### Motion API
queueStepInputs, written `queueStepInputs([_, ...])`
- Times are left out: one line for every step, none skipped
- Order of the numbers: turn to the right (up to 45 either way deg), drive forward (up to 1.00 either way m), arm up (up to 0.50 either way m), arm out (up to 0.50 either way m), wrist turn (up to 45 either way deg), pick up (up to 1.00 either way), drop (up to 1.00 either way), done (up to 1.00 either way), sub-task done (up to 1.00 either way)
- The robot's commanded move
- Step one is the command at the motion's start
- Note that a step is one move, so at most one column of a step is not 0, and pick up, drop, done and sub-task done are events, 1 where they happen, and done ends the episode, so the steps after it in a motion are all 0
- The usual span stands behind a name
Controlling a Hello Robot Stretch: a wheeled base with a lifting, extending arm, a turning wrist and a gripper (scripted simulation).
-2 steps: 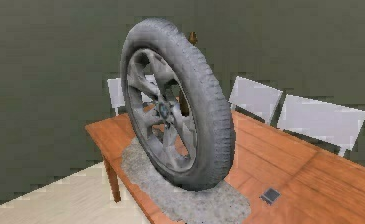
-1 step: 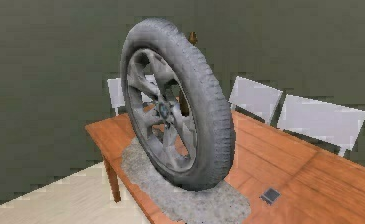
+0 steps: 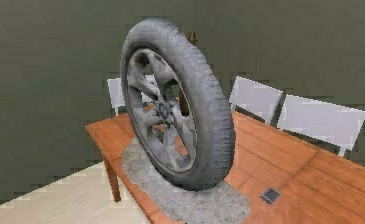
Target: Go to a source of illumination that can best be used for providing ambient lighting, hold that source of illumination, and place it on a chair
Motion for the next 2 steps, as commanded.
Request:
queueStepInputs([0.0,0.0,0.1,0.0,0.0,0.0,0.0,0.0,0.0])
queueStepInputs([0.0,0.0,0.0,-0.08,0.0,0.0,0.0,0.0,0.0])
